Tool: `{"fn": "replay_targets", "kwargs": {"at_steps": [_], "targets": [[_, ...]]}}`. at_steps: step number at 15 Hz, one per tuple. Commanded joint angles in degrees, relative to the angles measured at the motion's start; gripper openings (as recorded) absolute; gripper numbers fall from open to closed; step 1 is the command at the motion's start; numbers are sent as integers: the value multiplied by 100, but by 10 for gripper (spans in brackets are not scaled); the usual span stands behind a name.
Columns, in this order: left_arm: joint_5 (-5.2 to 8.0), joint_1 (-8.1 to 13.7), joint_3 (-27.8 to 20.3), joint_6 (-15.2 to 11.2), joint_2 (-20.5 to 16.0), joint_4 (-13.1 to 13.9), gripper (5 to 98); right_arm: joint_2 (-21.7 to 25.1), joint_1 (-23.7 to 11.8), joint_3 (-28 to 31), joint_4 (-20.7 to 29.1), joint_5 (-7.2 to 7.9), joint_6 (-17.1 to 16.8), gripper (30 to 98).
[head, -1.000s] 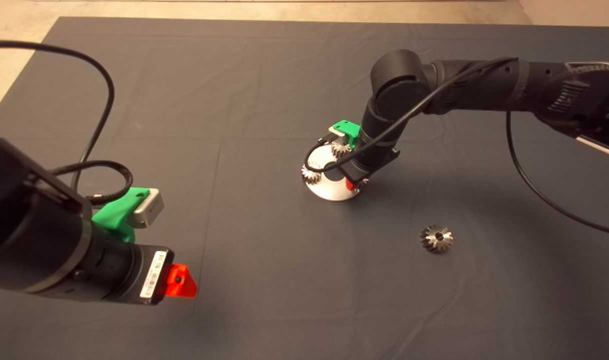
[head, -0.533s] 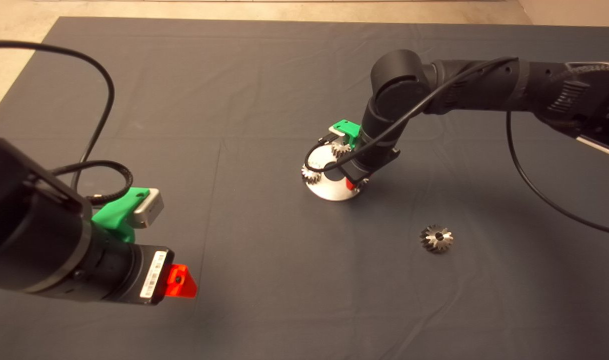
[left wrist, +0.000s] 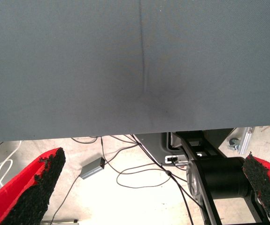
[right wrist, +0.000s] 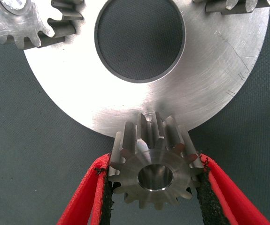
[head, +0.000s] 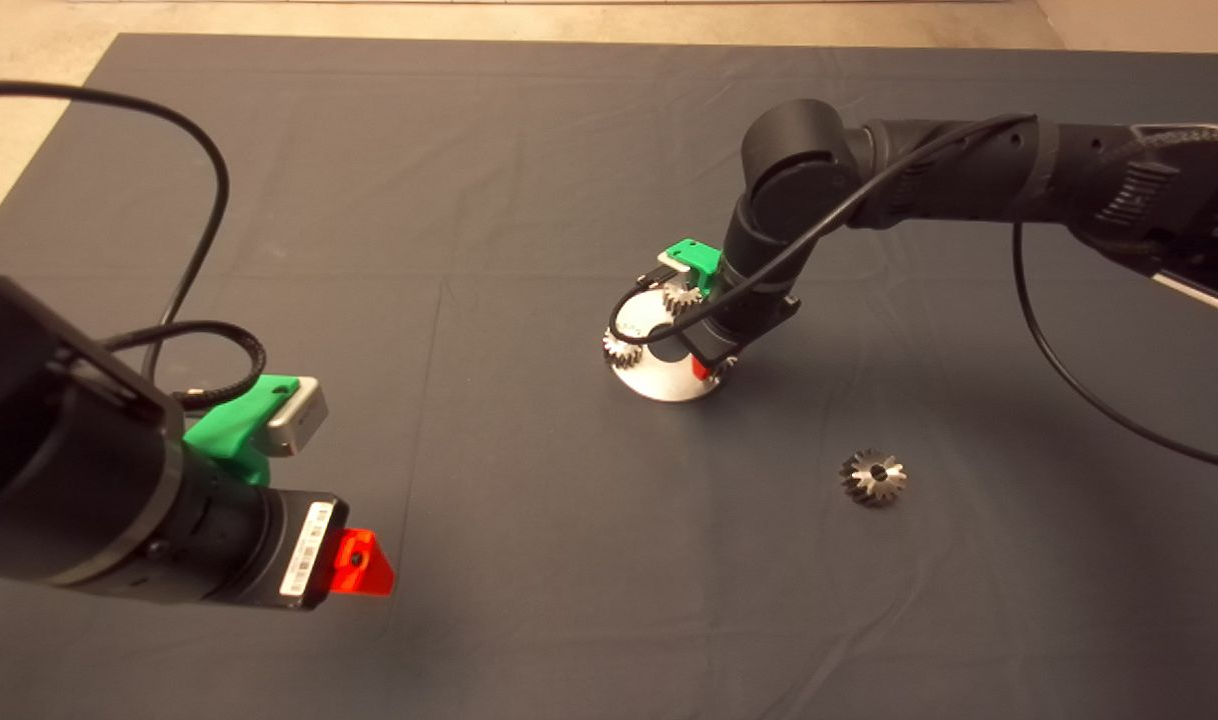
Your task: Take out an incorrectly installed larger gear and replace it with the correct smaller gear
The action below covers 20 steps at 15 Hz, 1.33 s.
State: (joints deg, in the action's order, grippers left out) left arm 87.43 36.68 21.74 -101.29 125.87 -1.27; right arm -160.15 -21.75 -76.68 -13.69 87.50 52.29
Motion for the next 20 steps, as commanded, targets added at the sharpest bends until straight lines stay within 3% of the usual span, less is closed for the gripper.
{"fn": "replay_targets", "kwargs": {"at_steps": [1,8,20], "targets": [[441,50,-75,4,-13,100,982,22,-163,14,-213,654,1,395],[441,50,-75,4,-13,100,982,14,-155,23,-222,698,1,395],[441,50,-75,4,-13,100,982,-56,-146,23,-222,645,10,395]]}}
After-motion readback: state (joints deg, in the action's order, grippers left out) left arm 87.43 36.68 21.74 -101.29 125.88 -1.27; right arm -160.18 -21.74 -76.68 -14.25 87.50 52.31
